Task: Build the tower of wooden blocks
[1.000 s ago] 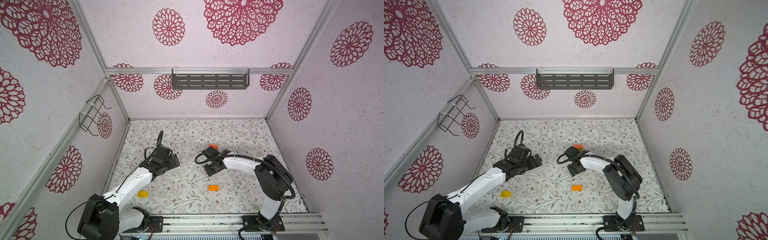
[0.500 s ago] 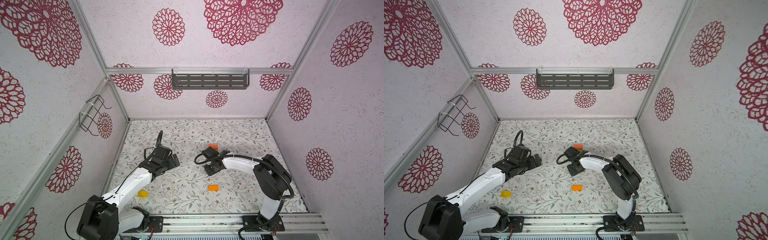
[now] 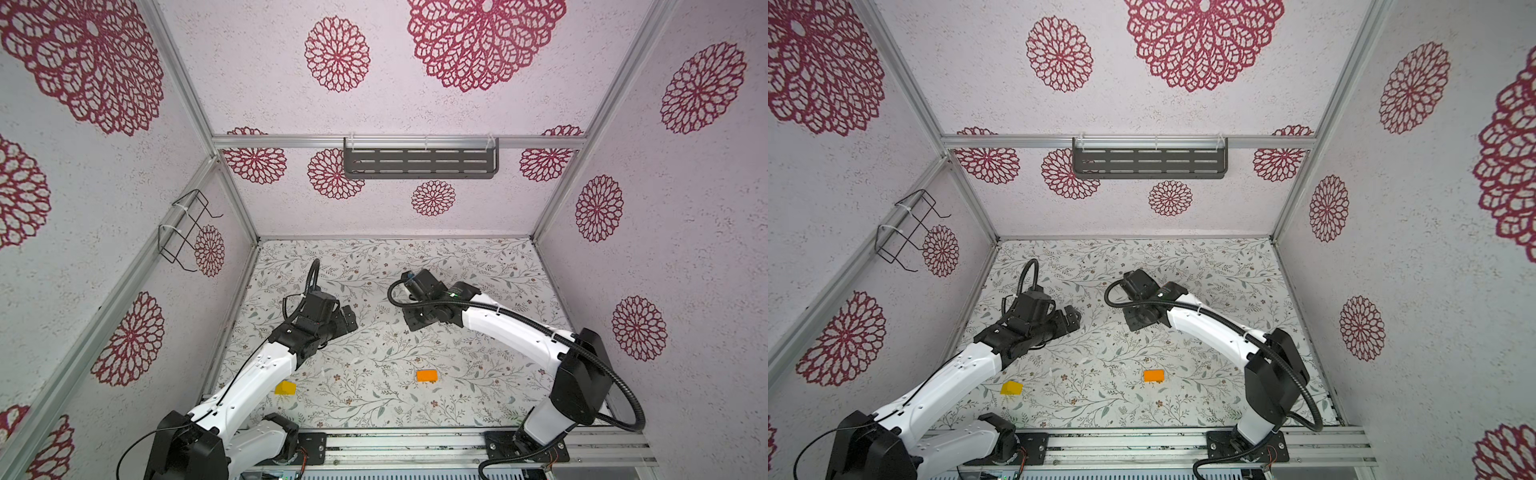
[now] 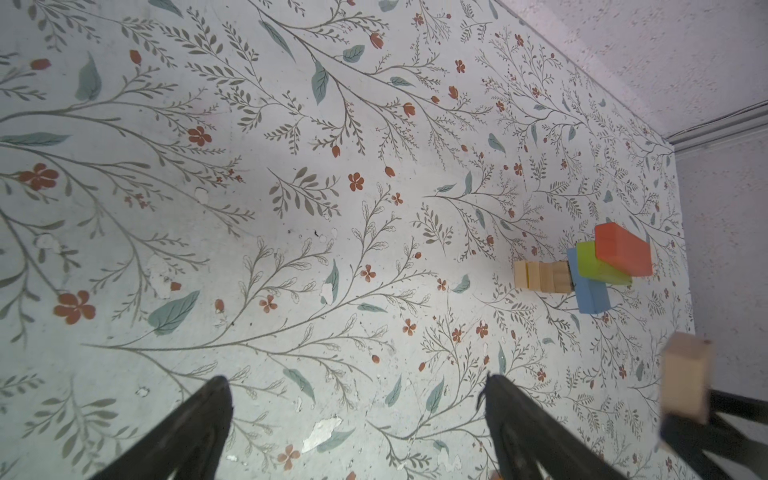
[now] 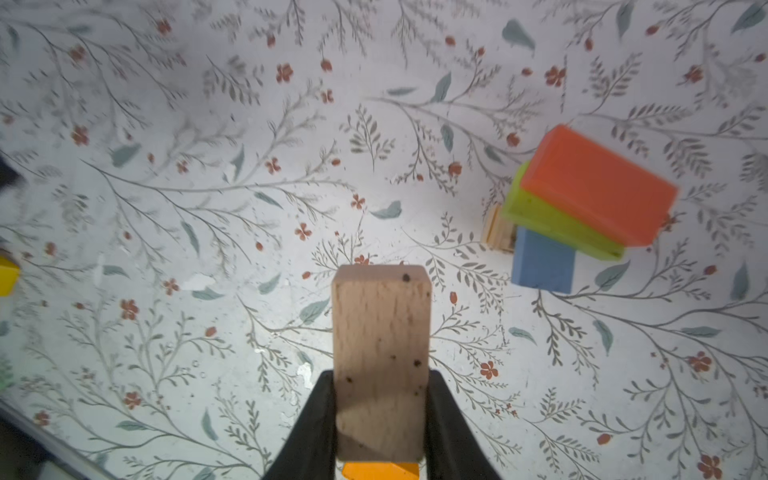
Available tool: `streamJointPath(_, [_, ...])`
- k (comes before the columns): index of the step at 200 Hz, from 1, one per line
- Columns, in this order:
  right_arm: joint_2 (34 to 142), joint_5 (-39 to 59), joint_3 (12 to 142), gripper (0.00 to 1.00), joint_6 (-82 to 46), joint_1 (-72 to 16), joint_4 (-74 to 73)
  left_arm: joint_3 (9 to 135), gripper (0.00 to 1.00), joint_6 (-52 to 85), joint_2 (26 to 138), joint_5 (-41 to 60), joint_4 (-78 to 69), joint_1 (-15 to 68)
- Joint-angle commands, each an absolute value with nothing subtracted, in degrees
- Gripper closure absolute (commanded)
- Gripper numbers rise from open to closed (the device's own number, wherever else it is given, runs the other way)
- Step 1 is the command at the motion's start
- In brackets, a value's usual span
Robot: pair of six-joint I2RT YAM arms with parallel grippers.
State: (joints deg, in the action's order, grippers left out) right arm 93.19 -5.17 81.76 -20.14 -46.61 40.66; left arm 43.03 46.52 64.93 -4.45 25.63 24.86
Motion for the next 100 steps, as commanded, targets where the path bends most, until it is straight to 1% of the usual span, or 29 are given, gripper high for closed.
streamJointPath(1, [92.63, -7.94, 84.79, 0.71, -23.52, -43.75, 47.85, 43.83, 0.03, 45.81, 64.89, -4.11, 24.95, 25.29])
streamJointPath(48, [95.24, -7.24, 87.83, 0.72, -23.66, -38.32, 48.52, 45.25, 0.03, 44.58, 67.51, -3.95, 24.01, 25.31])
streamJointPath(100, [99.73, -6.80, 90.53, 0.73, -22.35, -35.45, 47.20, 45.86, 0.03, 43.99, 71.19, -3.30, 21.82, 25.15])
